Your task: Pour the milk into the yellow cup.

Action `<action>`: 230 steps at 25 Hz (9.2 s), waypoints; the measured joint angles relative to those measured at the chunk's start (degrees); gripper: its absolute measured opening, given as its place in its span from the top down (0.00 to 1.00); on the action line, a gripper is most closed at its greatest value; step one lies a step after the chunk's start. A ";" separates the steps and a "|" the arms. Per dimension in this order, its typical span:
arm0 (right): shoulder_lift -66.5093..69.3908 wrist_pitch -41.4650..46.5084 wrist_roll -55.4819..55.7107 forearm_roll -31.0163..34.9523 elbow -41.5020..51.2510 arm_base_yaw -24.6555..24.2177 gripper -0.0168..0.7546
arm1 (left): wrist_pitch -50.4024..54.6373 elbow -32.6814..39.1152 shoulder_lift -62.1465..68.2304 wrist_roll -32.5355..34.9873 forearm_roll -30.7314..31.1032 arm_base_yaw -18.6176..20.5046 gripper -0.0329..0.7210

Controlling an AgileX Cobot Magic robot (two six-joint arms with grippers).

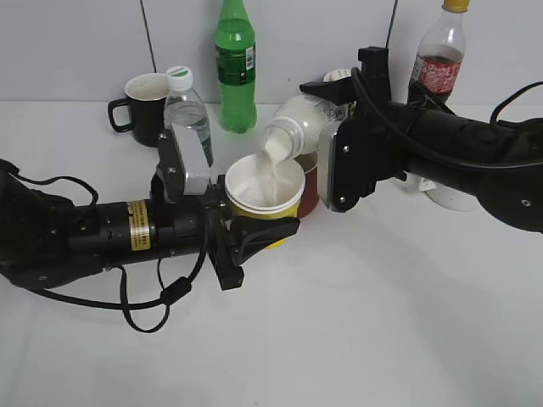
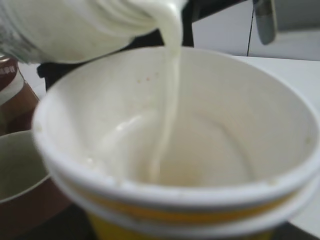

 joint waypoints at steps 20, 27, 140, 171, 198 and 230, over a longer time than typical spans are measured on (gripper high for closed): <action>0.00 0.00 -3.03 0.00 0.00 0.00 0.42 | 0.00 0.00 0.00 0.00 2.11 0.00 0.51; 0.00 -0.06 -4.17 0.00 0.00 0.00 0.42 | 0.00 0.00 0.00 -0.04 2.11 0.00 0.51; 19.85 -19.78 64.74 17.45 9.53 -6.66 0.37 | -2.65 14.58 3.87 5.40 -25.98 14.26 0.18; -8.20 33.92 95.12 1.09 9.35 -6.60 0.22 | 31.26 21.74 -31.42 -0.56 -31.22 14.20 0.18; -62.76 101.37 62.98 30.04 6.70 3.12 0.32 | 135.90 -1.44 -85.33 7.68 -49.21 12.74 0.27; -96.61 105.71 59.18 30.54 14.93 3.12 0.33 | 127.15 12.10 -117.81 11.86 -49.55 12.74 0.38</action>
